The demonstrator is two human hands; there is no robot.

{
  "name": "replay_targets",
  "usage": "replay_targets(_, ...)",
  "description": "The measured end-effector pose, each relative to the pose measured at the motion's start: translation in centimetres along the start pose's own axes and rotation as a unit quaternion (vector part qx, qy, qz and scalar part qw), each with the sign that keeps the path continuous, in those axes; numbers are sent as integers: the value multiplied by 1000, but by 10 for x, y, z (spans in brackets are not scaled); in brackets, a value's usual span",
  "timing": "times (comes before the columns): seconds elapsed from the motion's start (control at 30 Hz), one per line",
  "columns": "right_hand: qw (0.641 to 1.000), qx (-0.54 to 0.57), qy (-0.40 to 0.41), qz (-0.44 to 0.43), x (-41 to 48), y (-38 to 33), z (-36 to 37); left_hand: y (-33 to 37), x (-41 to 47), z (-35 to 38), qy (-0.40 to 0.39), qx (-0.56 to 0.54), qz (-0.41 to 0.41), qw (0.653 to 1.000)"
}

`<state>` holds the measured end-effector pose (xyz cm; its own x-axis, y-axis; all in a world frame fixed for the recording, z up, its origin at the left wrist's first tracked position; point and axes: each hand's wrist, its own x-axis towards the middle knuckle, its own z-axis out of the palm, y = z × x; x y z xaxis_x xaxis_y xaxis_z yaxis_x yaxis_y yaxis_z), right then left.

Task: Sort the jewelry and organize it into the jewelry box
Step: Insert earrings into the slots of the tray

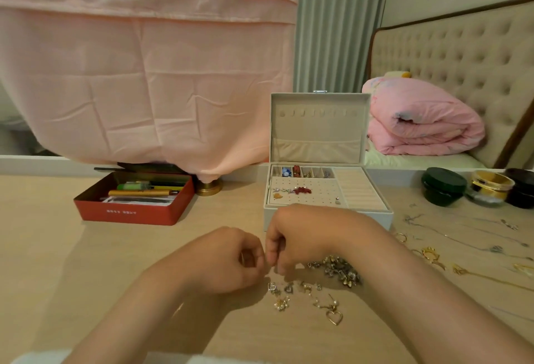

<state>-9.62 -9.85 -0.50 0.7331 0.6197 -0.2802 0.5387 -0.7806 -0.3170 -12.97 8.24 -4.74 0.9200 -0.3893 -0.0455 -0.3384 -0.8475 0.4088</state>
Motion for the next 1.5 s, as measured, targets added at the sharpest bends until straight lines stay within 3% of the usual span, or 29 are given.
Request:
replay_targets(0.2,999,19,-36,-14,3,-3,13,-6,-7,6,3,-8,6,1000)
replay_targets(0.6,1000,3,23,9,8,9,18,0,-17,9,38,-106,18,993)
replay_targets(0.77,999,20,45,19,0,15,7,14,-18,16,-48,-158,56,985)
replay_targets(0.93,998,49,41,21,-1,20,8,12,-13,21,-33,-189,58,980)
replay_targets(1.07,989,123,84,-18,-3,17,-1,14,-13,15,55,-304,28,951)
replay_targets(1.17,966,209,144,-50,-8,18,-11,21,-8,9,150,-435,-30,887)
replay_targets(1.23,952,246,168,-69,-12,20,-16,26,0,3,196,-465,-68,861)
replay_targets(1.37,924,299,222,-85,-16,28,-26,31,20,-10,206,-522,-98,822)
replay_targets(1.5,894,339,283,-73,-11,40,-30,31,41,-20,163,-534,-84,825)
